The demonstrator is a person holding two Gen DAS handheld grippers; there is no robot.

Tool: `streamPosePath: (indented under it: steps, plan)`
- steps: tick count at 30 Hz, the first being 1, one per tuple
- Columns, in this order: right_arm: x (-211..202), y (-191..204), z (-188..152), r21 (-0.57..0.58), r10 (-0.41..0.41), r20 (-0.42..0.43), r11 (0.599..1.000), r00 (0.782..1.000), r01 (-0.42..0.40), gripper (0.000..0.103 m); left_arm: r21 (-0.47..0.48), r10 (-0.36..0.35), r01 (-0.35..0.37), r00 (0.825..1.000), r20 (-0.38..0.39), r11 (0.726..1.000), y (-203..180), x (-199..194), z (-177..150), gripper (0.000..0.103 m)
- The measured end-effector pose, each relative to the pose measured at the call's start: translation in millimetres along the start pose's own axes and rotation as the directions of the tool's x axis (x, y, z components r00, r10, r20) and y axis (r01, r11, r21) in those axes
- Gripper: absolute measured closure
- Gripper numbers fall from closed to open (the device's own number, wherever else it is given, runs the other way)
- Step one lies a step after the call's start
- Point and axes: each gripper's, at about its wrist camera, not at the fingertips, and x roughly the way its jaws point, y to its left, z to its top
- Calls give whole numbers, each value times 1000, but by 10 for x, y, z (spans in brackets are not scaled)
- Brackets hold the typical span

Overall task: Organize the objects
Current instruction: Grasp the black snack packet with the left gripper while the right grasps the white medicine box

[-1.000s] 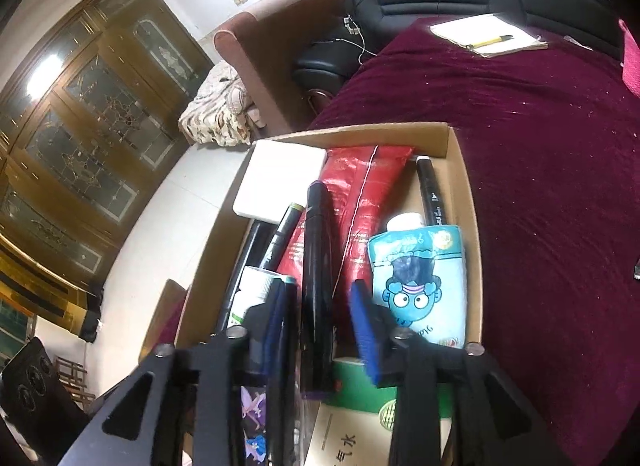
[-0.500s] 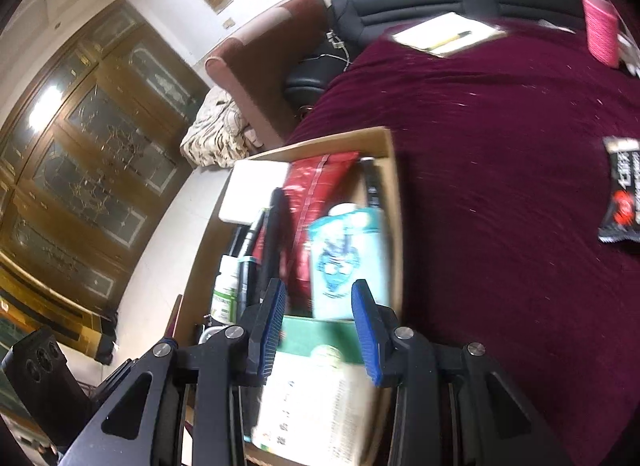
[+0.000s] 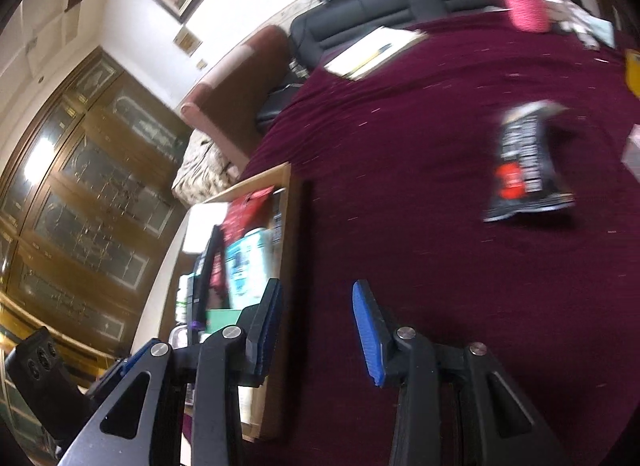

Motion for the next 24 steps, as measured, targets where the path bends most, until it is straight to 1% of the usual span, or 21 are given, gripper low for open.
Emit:
streamPosePath:
  steps: [3,6,7,9,11,13,14,16,18,19,20,22,24]
  plan:
    - [-201,-316,77,29,-40,39,999,998,39,60,55,-11,12,1000,-20,998,-281,94,78,51]
    - [-453,-726,185,89,-95,102,992,990,86,59,87,-57,62,997,-51,994,-599,235,165,40]
    - [-554,-872,215,112,-120,129,988,984,106,58,95,-72,77,996,-62,992,-700,293,190,36]
    - [-737,-1138,259,146,-175,186,978,967,149,56,122,-91,101,992,-85,987,-943,445,265,35]
    - [-890,-1394,269,185,-240,247,963,939,198,56,150,-93,109,989,-112,983,-1162,614,356,34]
    - [-968,-1589,279,221,-289,258,947,922,235,55,159,-122,145,982,-147,976,-1401,853,497,33]
    - [-1016,-1711,292,264,-291,251,938,923,224,54,158,-131,155,979,-156,975,-1470,943,552,31]
    - [-1103,-1927,311,342,-256,270,927,928,156,54,147,-141,167,975,-173,975,-1635,1187,691,30]
    - [-1113,-2036,301,393,-270,267,907,925,151,52,147,-150,178,972,-181,973,-1804,1457,832,25]
    - [-1109,-2061,305,403,-269,262,903,927,148,52,164,-125,158,973,-196,974,-1889,1616,892,24]
    - [-1104,-2085,306,413,-254,259,901,932,131,52,178,-84,125,972,-220,976,-1976,1810,942,24]
    - [-1116,-2108,332,417,-235,264,902,936,109,52,185,-74,127,960,-269,974,-2082,2070,1005,24]
    - [-1145,-2095,326,415,-236,274,904,933,106,52,169,-79,133,953,-292,977,-2138,2285,1055,24]
